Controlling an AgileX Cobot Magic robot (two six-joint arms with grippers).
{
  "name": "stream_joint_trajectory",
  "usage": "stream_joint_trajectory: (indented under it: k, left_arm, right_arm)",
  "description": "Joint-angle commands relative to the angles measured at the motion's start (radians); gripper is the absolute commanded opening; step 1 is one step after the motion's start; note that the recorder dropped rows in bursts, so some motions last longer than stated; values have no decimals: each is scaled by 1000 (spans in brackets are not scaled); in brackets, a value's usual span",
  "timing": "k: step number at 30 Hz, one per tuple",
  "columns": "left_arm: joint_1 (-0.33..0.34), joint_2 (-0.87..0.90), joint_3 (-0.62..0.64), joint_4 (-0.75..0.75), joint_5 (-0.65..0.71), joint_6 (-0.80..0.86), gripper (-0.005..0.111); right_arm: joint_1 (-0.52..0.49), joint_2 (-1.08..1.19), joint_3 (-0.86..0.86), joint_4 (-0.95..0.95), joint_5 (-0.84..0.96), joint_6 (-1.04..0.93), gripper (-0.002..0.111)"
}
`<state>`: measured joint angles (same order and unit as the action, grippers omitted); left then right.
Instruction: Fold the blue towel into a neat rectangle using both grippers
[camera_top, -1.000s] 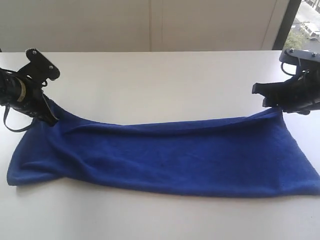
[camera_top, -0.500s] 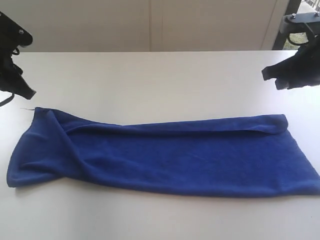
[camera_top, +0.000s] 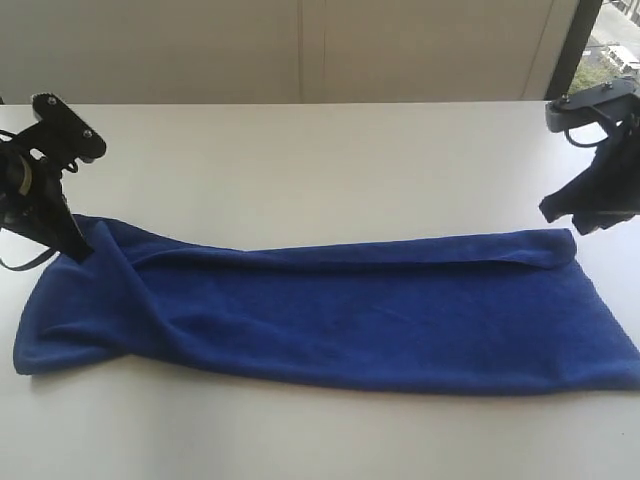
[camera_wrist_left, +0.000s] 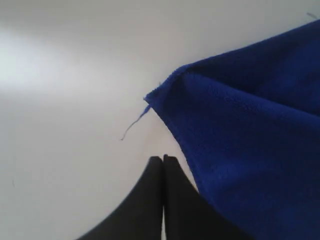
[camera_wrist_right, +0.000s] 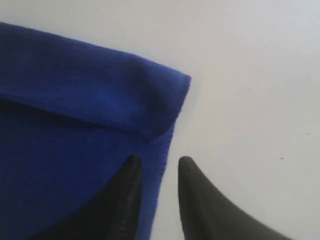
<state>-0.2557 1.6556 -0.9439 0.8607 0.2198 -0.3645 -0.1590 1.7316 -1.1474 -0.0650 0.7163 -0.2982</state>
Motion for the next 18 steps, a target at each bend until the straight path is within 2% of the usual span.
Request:
stream_joint_trajectory:
  k: [1,4,11,15,18]
  left_arm:
    - [-6,10,8,-1,-25,2,0]
    - [-6,10,8,-1,-55,2,0]
    - [-6,10,8,-1,-61,-1,0]
    - [-6,10,8,-21,-73,-1,0]
    - [-6,10,8,-21,-78,-1,0]
  right_arm:
    - [2,2,-5,-66,-109,-207,31]
    - [20,2,-2,-55,-118,-479,31]
    - [36,21,75,-65,-106,-806,31]
    - [36,21,136,-118,-156,-900,32]
    - [36,21,173,-244,-213,-911,36]
